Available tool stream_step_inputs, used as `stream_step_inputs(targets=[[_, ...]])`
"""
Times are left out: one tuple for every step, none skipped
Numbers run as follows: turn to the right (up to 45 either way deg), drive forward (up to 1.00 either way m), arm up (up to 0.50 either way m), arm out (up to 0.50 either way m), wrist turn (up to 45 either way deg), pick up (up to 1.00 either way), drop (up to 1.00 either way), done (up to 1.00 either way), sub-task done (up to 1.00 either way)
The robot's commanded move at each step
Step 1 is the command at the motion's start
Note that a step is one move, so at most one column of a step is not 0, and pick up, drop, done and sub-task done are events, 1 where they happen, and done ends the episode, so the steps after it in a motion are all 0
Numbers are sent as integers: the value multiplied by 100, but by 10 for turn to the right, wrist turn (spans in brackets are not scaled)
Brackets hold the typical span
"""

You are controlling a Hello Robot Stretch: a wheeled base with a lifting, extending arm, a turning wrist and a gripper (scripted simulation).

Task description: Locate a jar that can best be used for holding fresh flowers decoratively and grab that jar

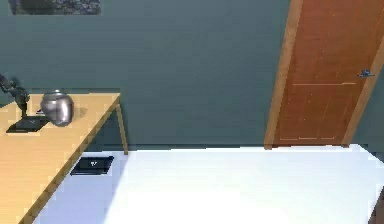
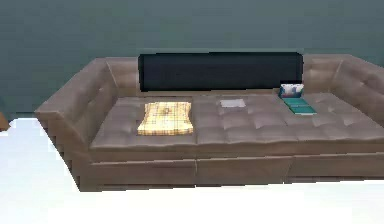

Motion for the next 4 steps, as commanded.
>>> stream_step_inputs(targets=[[0,65,0,0,0,0,0,0,0],[-450,0,0,0,0,0,0,0,0],[-450,0,0,0,0,0,0,0,0],[-450,0,0,0,0,0,0,0,0]])
